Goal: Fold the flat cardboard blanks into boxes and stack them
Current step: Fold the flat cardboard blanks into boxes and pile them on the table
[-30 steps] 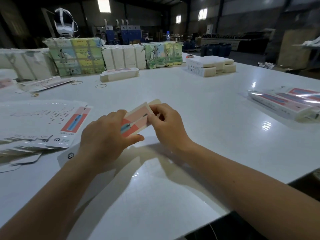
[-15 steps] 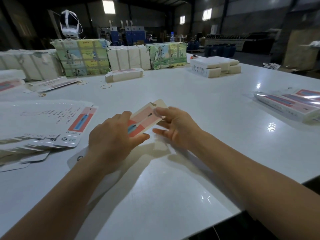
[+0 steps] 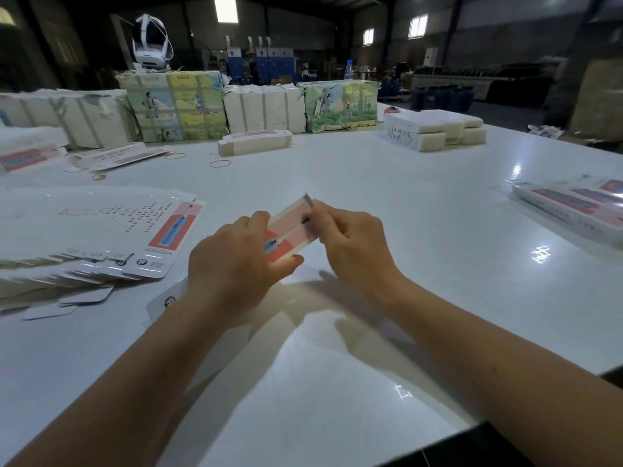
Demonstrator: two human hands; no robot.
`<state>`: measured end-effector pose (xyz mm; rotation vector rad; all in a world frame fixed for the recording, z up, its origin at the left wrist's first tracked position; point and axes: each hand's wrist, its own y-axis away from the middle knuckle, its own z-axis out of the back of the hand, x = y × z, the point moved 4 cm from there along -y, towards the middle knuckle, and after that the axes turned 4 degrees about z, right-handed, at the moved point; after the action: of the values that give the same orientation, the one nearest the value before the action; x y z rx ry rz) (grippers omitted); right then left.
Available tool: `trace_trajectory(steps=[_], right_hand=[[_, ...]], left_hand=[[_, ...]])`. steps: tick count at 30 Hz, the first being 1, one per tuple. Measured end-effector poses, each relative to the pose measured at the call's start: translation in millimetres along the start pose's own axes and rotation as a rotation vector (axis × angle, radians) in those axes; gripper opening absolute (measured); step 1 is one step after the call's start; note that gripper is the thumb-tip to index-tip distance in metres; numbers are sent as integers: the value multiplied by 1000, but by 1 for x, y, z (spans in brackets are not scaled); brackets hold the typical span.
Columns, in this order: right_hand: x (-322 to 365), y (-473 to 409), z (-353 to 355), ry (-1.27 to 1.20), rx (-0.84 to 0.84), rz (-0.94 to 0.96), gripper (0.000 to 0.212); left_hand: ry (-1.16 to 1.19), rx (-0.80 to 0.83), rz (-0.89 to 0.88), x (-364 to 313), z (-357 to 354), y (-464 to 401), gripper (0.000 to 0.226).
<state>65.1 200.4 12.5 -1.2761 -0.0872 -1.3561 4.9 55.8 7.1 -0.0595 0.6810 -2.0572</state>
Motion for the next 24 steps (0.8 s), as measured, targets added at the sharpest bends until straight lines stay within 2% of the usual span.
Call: trace_trajectory(steps=[2, 4, 8, 11, 14, 18, 24], right_hand=[[-7, -4, 2, -248, -21, -187, 32], [-13, -7, 2, -431, 1, -323, 16], [-22, -8, 1, -624, -10, -487, 13], [-22, -9, 3, -634, -59, -493, 4], [-22, -8, 5, -593, -86, -450, 13], [-20, -9, 8, -420, -81, -352, 25], [-14, -7, 13, -232, -81, -258, 20]], left_hand=[[3, -17, -16, 0, 1, 0, 57], [-10, -36, -31, 0, 2, 0, 59], [-23, -85, -70, -2, 3, 2, 64], [-7, -117, -86, -4, 7, 3, 66], [-29, -128, -101, -7, 8, 4, 68], [-95, -124, -114, -8, 8, 5, 69], [-113, -111, -107, -8, 7, 4, 67]])
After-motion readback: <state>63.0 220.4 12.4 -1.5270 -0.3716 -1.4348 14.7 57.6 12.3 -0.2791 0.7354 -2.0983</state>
